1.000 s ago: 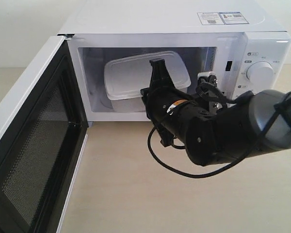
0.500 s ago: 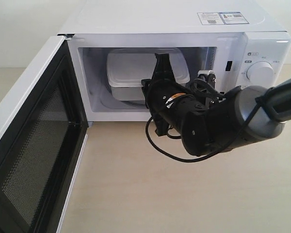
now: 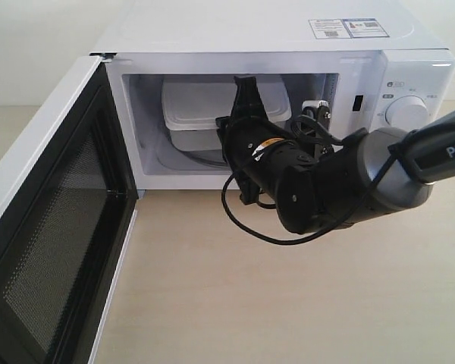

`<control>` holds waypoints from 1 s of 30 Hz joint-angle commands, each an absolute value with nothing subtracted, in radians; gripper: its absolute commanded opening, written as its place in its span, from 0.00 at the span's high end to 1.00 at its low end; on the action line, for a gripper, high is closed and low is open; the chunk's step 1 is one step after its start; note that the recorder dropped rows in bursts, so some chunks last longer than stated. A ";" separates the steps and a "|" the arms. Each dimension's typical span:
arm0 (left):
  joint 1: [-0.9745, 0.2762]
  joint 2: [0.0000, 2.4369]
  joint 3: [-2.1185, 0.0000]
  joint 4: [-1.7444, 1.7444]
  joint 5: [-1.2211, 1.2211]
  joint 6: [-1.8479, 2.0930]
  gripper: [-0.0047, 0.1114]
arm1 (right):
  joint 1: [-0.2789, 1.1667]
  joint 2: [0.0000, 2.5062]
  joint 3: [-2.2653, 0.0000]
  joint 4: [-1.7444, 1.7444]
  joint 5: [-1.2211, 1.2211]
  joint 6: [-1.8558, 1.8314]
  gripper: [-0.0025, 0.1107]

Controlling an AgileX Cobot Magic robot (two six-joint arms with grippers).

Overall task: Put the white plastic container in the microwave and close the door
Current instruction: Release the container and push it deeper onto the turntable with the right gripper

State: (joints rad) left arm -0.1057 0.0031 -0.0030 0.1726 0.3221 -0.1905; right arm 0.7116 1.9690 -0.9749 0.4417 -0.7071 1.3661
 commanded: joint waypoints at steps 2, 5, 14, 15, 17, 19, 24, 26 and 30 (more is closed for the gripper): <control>-0.103 0.000 0.000 0.172 0.315 -0.187 0.92 | 0.707 1.967 -0.981 0.455 -0.734 1.317 0.98; -0.103 0.000 0.000 0.172 0.315 -0.187 0.92 | 0.707 1.967 -0.981 0.465 -0.734 1.317 0.98; -0.103 0.000 0.000 0.172 0.315 -0.187 0.92 | 0.707 1.967 -0.981 0.497 -0.725 1.314 0.85; -0.103 0.000 0.000 0.172 0.315 -0.187 0.92 | 0.707 1.967 -0.981 0.499 -0.725 1.314 0.81; -0.103 0.000 0.000 0.172 0.315 -0.187 0.92 | 0.707 1.967 -0.981 0.506 -0.725 1.314 0.74; -0.103 0.000 0.000 0.172 0.315 -0.187 0.92 | 0.707 1.967 -0.981 0.507 -0.725 1.318 0.70; -0.103 0.000 0.000 0.172 0.315 -0.187 0.92 | 0.707 1.967 -0.981 0.509 -0.725 1.315 0.70; -0.103 0.000 0.000 0.172 0.315 -0.187 0.92 | 0.707 1.965 -0.977 0.496 -0.725 1.309 0.70; -0.103 0.000 0.000 0.172 0.315 -0.187 0.92 | 0.709 1.956 -0.958 0.398 -0.734 1.331 0.71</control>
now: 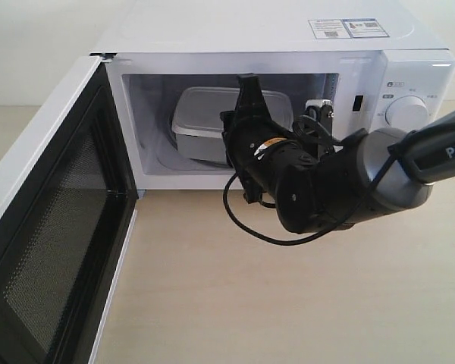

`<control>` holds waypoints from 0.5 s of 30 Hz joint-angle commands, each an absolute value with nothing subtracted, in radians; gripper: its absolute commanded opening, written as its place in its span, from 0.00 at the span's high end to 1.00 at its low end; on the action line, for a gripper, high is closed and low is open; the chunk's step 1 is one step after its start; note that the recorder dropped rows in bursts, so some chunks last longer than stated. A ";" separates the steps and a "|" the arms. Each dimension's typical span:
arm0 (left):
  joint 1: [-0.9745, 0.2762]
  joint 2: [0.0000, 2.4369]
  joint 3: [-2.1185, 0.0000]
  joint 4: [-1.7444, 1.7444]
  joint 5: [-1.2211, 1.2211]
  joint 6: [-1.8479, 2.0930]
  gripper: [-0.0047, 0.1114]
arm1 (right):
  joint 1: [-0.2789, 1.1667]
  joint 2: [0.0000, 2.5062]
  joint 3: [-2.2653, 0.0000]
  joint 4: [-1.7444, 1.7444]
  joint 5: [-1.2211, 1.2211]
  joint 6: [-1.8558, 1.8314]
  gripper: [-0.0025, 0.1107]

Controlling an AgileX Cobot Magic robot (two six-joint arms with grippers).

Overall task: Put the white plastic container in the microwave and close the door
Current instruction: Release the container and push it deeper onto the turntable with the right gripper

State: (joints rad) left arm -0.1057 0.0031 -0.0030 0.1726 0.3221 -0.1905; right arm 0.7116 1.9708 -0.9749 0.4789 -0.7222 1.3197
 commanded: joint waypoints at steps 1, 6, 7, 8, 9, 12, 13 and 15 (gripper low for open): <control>-0.103 0.000 0.000 0.172 0.315 -0.187 0.92 | 0.709 1.951 -0.949 0.377 -0.734 1.331 0.71; -0.103 0.000 0.000 0.172 0.315 -0.187 0.92 | 0.709 1.882 -0.868 0.298 -0.739 1.254 0.71; -0.103 0.000 0.000 0.172 0.315 -0.187 0.92 | 0.709 1.864 -0.844 0.284 -0.739 1.202 0.71; -0.103 0.000 0.000 0.172 0.315 -0.187 0.92 | 0.709 1.846 -0.821 0.271 -0.736 1.127 0.71; -0.103 0.000 0.000 0.172 0.315 -0.187 0.92 | 0.709 1.834 -0.805 0.262 -0.730 1.033 0.72; -0.103 0.000 0.000 0.172 0.315 -0.187 0.92 | 0.709 1.803 -0.764 0.229 -0.669 0.753 0.84; -0.103 0.000 0.000 0.172 0.315 -0.187 0.92 | 0.709 1.798 -0.759 0.225 -0.637 0.662 0.90; -0.103 0.000 0.000 0.172 0.315 -0.187 0.92 | 0.709 1.796 -0.757 0.225 -0.596 0.503 0.98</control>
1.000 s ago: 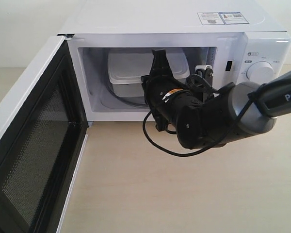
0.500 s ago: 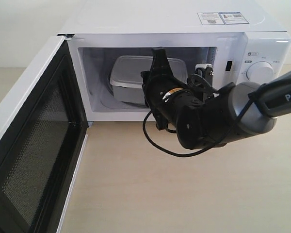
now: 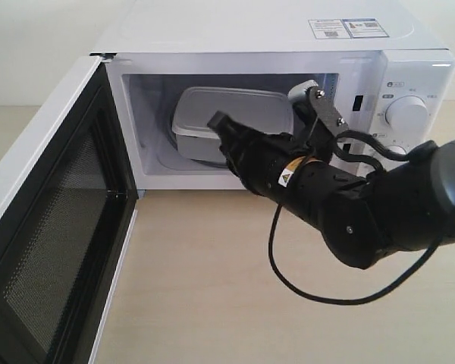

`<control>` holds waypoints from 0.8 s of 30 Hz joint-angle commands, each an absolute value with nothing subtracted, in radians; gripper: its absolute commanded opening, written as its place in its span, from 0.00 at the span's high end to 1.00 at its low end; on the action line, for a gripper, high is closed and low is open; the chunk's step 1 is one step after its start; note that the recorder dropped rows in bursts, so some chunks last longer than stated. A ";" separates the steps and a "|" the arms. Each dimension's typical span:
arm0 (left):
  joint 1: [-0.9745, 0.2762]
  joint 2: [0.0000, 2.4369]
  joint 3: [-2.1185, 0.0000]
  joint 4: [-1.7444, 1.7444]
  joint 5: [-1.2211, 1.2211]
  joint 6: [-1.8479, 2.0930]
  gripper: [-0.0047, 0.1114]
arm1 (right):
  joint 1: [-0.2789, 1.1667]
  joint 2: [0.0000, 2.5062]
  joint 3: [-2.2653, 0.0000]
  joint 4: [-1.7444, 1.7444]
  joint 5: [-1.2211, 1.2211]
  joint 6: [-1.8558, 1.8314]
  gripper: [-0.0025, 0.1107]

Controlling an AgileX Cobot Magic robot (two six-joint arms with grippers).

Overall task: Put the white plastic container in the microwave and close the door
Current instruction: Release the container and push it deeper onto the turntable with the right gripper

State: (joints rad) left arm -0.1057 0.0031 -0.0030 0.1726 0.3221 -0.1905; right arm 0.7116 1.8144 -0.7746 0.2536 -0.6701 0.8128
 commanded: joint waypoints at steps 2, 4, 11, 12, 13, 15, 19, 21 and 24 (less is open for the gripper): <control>-0.103 0.000 0.000 0.172 0.315 -0.187 0.92 | 0.709 1.796 -0.757 0.225 -0.600 0.319 0.98; -0.103 0.000 0.000 0.172 0.315 -0.187 0.92 | 0.709 1.798 -0.757 0.230 -0.629 0.170 0.98; -0.103 0.000 0.000 0.172 0.315 -0.187 0.92 | 0.708 1.864 -0.802 0.269 -0.721 -0.037 0.98; -0.103 0.000 0.000 0.172 0.315 -0.187 0.92 | 0.708 1.879 -0.812 0.283 -0.721 -0.039 0.98; -0.103 0.000 0.000 0.172 0.315 -0.187 0.92 | 0.708 1.889 -0.821 0.298 -0.729 -0.039 0.98; -0.103 0.000 0.000 0.172 0.315 -0.187 0.92 | 0.708 1.915 -0.838 0.344 -0.750 -0.039 0.98; -0.103 0.000 0.000 0.172 0.315 -0.187 0.92 | 0.708 1.947 -0.870 0.397 -0.759 -0.039 0.98; -0.103 0.000 0.000 0.172 0.315 -0.187 0.92 | 0.708 1.968 -0.889 0.405 -0.758 -0.039 0.98; -0.103 0.000 0.000 0.172 0.315 -0.187 0.92 | 0.708 1.986 -0.912 0.418 -0.754 -0.079 0.98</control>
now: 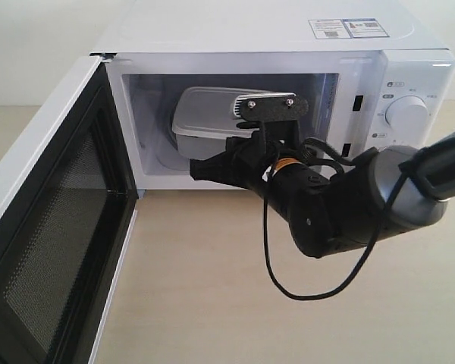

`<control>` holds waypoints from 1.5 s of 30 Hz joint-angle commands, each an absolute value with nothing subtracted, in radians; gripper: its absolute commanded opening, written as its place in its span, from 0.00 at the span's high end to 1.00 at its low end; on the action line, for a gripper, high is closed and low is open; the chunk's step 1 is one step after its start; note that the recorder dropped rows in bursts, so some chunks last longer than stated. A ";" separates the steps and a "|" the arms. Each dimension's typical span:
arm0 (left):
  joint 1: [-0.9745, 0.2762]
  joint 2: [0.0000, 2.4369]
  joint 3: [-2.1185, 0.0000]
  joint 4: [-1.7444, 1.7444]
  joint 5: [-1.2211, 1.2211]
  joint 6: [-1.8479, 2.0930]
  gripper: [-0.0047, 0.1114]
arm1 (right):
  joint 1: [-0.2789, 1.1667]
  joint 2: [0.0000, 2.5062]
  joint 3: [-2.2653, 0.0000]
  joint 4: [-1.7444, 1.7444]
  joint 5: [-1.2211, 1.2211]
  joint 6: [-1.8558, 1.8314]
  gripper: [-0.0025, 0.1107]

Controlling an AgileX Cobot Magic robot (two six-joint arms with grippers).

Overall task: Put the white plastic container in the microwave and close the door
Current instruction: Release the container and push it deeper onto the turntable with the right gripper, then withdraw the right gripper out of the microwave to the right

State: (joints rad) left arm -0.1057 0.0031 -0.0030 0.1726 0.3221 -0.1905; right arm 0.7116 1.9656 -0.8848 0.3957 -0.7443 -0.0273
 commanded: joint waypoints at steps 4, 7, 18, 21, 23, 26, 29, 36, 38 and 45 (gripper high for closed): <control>-0.103 0.000 0.000 0.172 0.315 -0.187 0.92 | 0.708 2.008 -0.940 0.498 -0.751 -0.117 0.98; -0.103 0.000 0.000 0.172 0.315 -0.187 0.92 | 0.708 2.028 -0.965 0.542 -0.749 -0.133 0.98; -0.103 0.000 0.000 0.172 0.315 -0.187 0.92 | 0.708 2.069 -1.051 0.580 -0.744 -0.223 0.98; -0.103 0.000 0.000 0.172 0.315 -0.187 0.92 | 0.708 2.069 -1.051 0.588 -0.734 -0.223 0.98; -0.103 0.000 0.000 0.172 0.315 -0.187 0.92 | 0.708 2.069 -1.051 0.594 -0.720 -0.223 0.98; -0.103 0.000 0.000 0.172 0.315 -0.187 0.92 | 0.708 2.061 -1.047 0.616 -0.688 -0.219 0.98; -0.103 0.000 0.000 0.172 0.315 -0.187 0.92 | 0.708 2.038 -1.047 0.673 -0.617 -0.219 0.98; -0.103 0.000 0.000 0.172 0.315 -0.187 0.92 | 0.710 1.926 -0.996 0.670 -0.482 -0.253 0.98; -0.103 0.000 0.000 0.172 0.315 -0.187 0.92 | 0.710 1.883 -0.957 0.670 -0.452 -0.253 0.98; -0.103 0.000 0.000 0.172 0.315 -0.187 0.92 | 0.710 1.629 -0.766 0.667 -0.114 -0.364 0.98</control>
